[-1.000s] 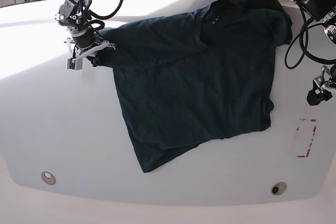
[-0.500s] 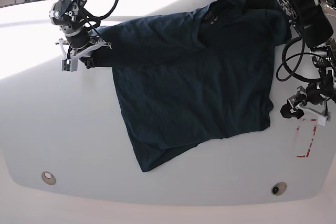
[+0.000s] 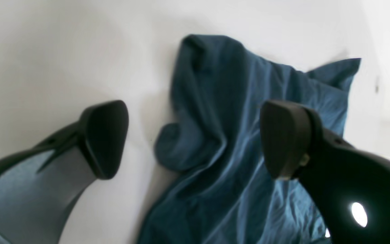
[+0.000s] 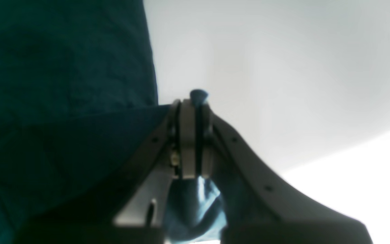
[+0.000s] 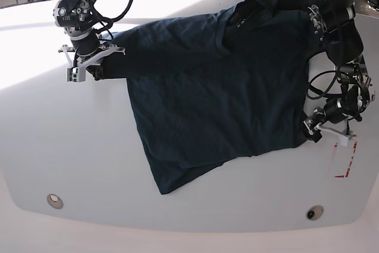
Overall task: Fold the T-shirt properly
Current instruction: 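Grasp the shirt's hem corner with the left gripper, then lift the shirt high with both grippers and stretch it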
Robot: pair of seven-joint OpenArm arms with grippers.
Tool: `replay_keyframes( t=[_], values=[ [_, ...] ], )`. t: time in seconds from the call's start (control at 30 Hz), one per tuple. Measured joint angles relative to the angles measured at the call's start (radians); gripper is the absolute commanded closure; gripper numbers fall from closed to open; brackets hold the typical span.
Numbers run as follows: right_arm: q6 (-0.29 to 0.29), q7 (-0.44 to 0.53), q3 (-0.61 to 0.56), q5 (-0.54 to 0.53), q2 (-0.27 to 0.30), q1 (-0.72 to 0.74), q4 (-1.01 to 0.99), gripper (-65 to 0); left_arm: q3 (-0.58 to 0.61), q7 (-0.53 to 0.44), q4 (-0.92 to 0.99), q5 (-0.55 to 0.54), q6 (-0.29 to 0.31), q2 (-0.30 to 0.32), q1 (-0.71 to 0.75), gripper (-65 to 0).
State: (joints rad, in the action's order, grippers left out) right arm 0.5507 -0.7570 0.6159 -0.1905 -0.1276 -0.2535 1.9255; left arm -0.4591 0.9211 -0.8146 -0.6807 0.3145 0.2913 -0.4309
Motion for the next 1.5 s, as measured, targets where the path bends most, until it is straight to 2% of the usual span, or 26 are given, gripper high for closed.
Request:
replay_keyframes(
  t=[0.2, 0.47, 0.6, 0.7, 0.73, 0.8, 0.93, 1.2, 1.27, 1.5],
  values=[
    [0.0, -0.005, 0.0, 0.0, 0.0, -0.001, 0.002, 0.0, 0.001, -0.02, 0.009, -0.015, 0.003, -0.03, -0.004, -58.6],
    [0.0, -0.004, 0.0, 0.0, 0.0, -0.001, 0.003, 0.0, 0.082, -0.055, 0.009, -0.021, 0.008, -0.054, -0.01, -57.4],
    [0.0, -0.004, 0.0, 0.0, 0.0, 0.0, 0.003, 0.0, 0.122, -0.076, 0.009, -0.023, 0.008, -0.061, -0.009, -48.7],
    [0.0, -0.004, 0.0, 0.0, 0.0, -0.001, 0.003, 0.0, 0.151, -0.099, 0.009, -0.018, 0.007, -0.066, -0.005, -36.4],
    [0.0, -0.004, 0.0, 0.0, 0.0, -0.001, 0.003, 0.0, 0.156, -0.1, 0.009, -0.02, 0.007, -0.067, -0.004, -29.0],
    [0.0, -0.004, 0.0, 0.0, 0.0, 0.0, 0.003, 0.0, 0.159, -0.105, 0.013, -0.019, 0.008, -0.072, 0.002, -19.2],
    [0.0, -0.004, 0.0, 0.0, 0.0, 0.0, 0.003, 0.0, 0.159, -0.125, 0.018, -0.008, -0.003, -0.074, 0.012, -6.2],
    [0.0, -0.004, 0.0, 0.0, 0.001, 0.002, 0.004, 0.0, 0.164, -0.163, 0.014, -0.004, -0.004, -0.044, 0.027, -4.4],
    [0.0, -0.006, 0.0, 0.001, 0.003, 0.003, 0.008, 0.0, 0.163, -0.177, 0.008, 0.0, -0.004, -0.029, 0.034, -2.1],
    [0.0, -0.003, -0.001, 0.0, 0.005, 0.011, 0.061, 0.0, 0.161, -0.171, -0.168, 0.028, -0.023, 0.043, 0.102, -0.6]
  ],
)
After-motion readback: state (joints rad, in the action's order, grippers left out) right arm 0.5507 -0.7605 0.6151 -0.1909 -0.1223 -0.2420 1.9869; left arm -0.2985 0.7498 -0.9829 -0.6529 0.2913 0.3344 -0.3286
